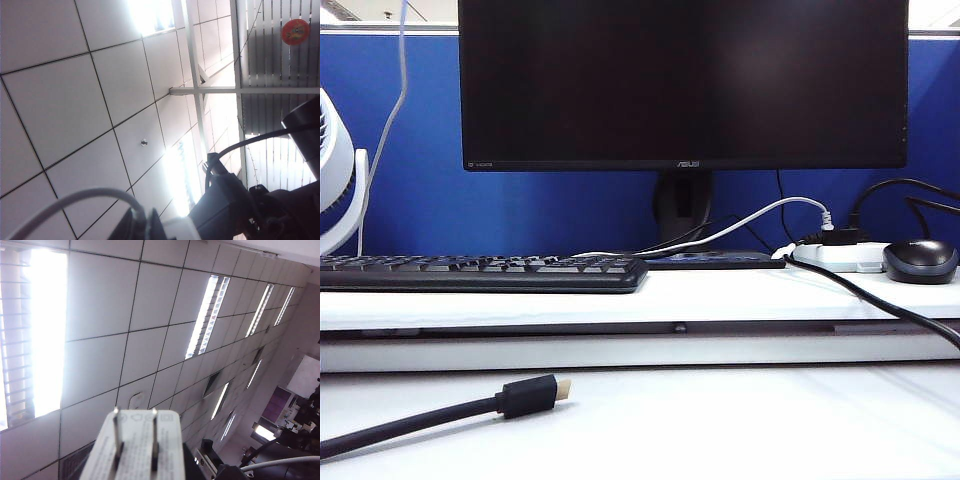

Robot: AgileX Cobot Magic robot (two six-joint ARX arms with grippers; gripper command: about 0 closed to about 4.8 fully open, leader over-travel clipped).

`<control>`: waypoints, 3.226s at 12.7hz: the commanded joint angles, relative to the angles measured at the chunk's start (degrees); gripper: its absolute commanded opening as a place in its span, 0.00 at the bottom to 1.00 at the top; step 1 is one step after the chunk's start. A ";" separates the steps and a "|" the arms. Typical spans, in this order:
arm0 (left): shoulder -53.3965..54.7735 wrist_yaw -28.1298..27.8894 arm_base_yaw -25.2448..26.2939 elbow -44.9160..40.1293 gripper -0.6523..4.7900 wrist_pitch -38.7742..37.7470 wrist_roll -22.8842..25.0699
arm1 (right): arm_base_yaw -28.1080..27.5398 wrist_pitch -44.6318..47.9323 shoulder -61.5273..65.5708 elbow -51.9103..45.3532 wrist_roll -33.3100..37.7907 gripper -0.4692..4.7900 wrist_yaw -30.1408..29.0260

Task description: Pick up the Type-C charging cable and the charging base, insert one end of the Type-C charger into the corresponding slot on the base, and finally place the plugged-in charger back on the table.

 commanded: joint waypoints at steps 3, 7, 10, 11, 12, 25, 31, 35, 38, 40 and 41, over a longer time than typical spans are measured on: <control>0.04 1.18 0.13 0.09 0.11 -0.57 -0.28 | 0.35 1.97 -0.76 0.31 1.53 0.09 -5.03; 0.04 1.73 0.13 0.09 0.11 -0.57 -0.31 | 0.35 1.57 -0.76 0.26 1.51 0.09 -6.12; 0.09 1.46 -0.81 0.09 0.11 -0.50 -0.57 | 0.44 3.78 -0.76 0.26 1.53 0.09 -5.60; 0.09 1.29 -0.81 0.09 0.11 -0.59 -0.55 | 0.50 3.63 -0.96 0.26 1.53 0.09 -5.01; 0.09 1.51 -0.81 0.09 0.11 -0.55 -0.55 | 0.50 3.56 -1.55 0.26 1.53 0.09 -4.61; 0.02 5.81 -1.60 0.09 0.11 3.56 -0.26 | 0.68 1.44 -3.32 0.28 1.53 0.09 -7.65; 0.00 7.69 -1.62 0.09 0.11 3.69 -0.52 | 0.55 -1.18 -4.09 0.28 1.53 0.09 -9.81; 0.00 6.36 -1.64 0.09 0.11 3.72 -0.55 | -1.11 2.43 -4.07 0.24 1.51 0.09 -12.50; 0.00 6.32 -1.64 0.09 0.11 3.58 -2.58 | -1.11 4.50 -4.04 0.24 -0.90 0.09 -14.99; 0.00 6.19 -1.64 0.09 0.11 3.91 -3.13 | -1.11 6.97 -4.04 0.22 -2.29 0.09 -15.63; 0.00 6.19 -1.62 0.09 0.11 3.87 -3.13 | -1.11 7.58 -4.04 0.22 -2.62 0.09 -16.02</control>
